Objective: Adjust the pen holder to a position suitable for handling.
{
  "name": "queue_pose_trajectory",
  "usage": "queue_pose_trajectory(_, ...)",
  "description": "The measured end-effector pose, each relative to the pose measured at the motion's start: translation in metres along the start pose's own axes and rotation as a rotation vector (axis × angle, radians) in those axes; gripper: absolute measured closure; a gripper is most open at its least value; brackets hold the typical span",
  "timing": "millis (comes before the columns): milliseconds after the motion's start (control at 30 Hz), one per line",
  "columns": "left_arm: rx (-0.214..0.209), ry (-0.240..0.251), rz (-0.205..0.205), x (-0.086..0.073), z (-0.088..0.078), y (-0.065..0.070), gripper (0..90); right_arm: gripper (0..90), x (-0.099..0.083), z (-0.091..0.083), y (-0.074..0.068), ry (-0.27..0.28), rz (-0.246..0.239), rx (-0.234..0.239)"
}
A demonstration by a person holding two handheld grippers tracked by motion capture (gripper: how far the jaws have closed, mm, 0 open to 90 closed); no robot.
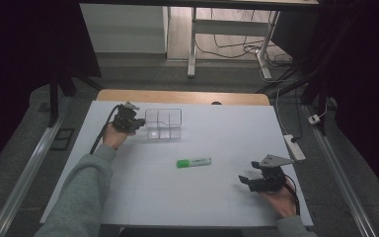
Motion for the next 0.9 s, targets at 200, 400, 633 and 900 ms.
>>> queue_pose_trajectory(200,-0.008,-0.003,0.016,0.006,0.003,0.010,88.9,21.5,0.000,0.000,0.000,0.000,0.000,0.003)
queue_pose_trajectory(400,-0.021,-0.005,0.035,0.013,0.009,0.023,88.9,21.5,0.000,0.000,0.000,0.000,-0.002,0.003)
queue_pose_trajectory(633,-0.032,-0.009,0.053,0.021,0.013,0.034,88.8,21.5,0.000,0.000,-0.001,0.002,0.001,0.007)
queue_pose_trajectory(900,-0.039,-0.007,0.063,0.028,0.017,0.044,88.8,21.5,0.000,0.000,-0.001,0.004,0.002,0.008)
Point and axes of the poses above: each handheld gripper's, and its own axes: z roughly forward along the jaws, x roughly out of its top, y roughly to its right, the point moved 4 cm from there along z, roughly forward along the jaws, and after that the axes turned 10 degrees about x, right-handed, at the moved point
